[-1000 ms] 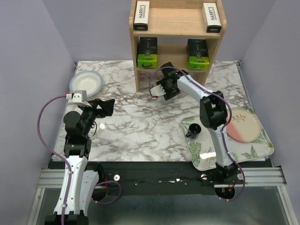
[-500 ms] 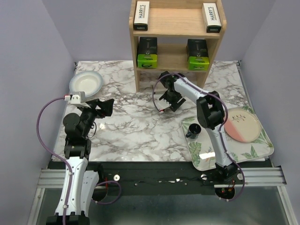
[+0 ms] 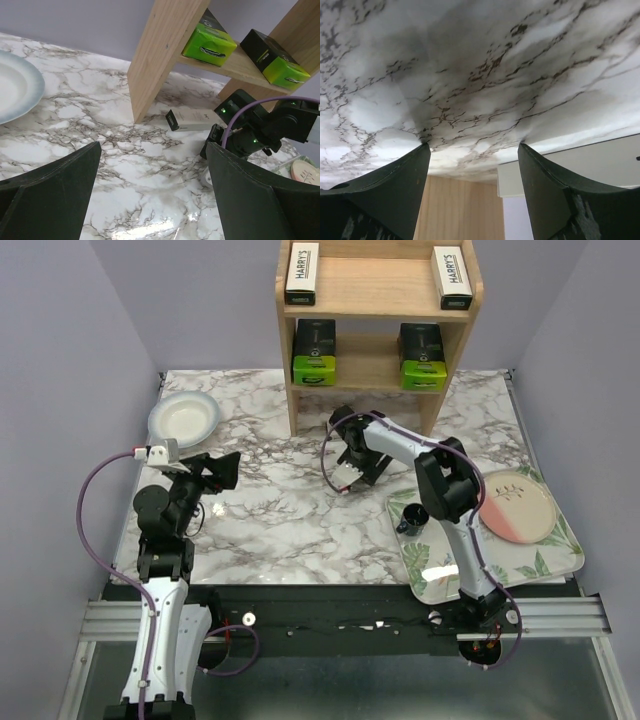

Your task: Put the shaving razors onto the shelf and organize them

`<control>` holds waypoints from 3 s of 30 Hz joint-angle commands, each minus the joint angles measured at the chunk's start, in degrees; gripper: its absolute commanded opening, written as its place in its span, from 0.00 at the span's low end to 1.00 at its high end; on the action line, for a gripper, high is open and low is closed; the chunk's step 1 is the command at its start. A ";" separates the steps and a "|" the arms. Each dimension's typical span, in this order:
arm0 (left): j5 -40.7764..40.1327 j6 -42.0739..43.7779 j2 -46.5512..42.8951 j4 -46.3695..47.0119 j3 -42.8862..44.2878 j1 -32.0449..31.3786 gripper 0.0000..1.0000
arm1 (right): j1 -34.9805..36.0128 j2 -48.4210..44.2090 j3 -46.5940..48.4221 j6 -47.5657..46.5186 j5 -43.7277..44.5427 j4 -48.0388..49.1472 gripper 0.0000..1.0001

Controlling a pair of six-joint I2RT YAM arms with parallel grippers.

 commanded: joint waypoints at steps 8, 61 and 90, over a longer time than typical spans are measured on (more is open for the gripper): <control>1.08 -0.71 -2.66 -0.04 -0.70 0.34 0.95 | 1.64 6.85 8.27 4.58 18.83 4.44 0.79; 1.61 -2.30 -1.34 1.28 -1.14 1.48 0.96 | 5.41 -7.97 -4.19 -5.36 -8.05 -4.26 0.80; 2.92 -1.68 4.37 -3.73 3.26 4.12 0.96 | 4.20 1.41 11.09 30.95 5.64 3.38 0.81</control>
